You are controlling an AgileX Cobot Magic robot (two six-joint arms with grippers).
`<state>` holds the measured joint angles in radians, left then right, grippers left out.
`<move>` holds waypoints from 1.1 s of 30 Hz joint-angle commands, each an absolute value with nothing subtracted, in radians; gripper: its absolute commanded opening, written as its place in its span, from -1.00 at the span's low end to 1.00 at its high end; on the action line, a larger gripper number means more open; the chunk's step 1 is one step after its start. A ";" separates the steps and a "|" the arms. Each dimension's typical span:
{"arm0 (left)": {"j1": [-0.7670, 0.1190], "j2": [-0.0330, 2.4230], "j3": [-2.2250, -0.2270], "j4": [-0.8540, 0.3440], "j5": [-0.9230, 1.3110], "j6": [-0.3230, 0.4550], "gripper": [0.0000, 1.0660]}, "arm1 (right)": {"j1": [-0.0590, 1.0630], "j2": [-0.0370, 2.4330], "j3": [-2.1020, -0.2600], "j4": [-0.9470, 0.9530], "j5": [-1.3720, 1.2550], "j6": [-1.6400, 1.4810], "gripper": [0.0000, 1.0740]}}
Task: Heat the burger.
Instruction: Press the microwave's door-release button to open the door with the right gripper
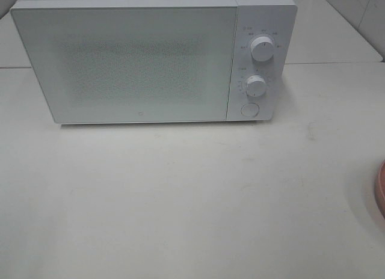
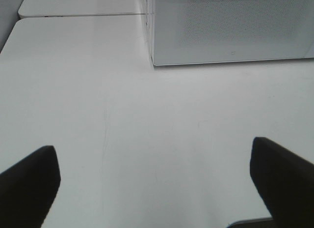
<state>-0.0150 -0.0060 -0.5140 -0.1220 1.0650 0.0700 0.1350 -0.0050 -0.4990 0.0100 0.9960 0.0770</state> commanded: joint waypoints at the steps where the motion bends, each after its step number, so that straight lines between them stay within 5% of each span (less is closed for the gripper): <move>1: -0.015 -0.010 -0.514 -0.123 1.066 0.066 0.83 | 0.132 -0.033 -0.496 0.011 0.995 0.082 0.40; 33: -0.015 -0.010 -0.514 -0.123 1.066 0.066 0.83 | 0.132 0.338 -0.538 0.010 0.720 0.079 0.40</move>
<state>-0.0150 -0.0060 -0.5140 -0.1220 1.0650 0.0700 0.1350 0.3340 -0.5330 0.0100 0.7420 0.0770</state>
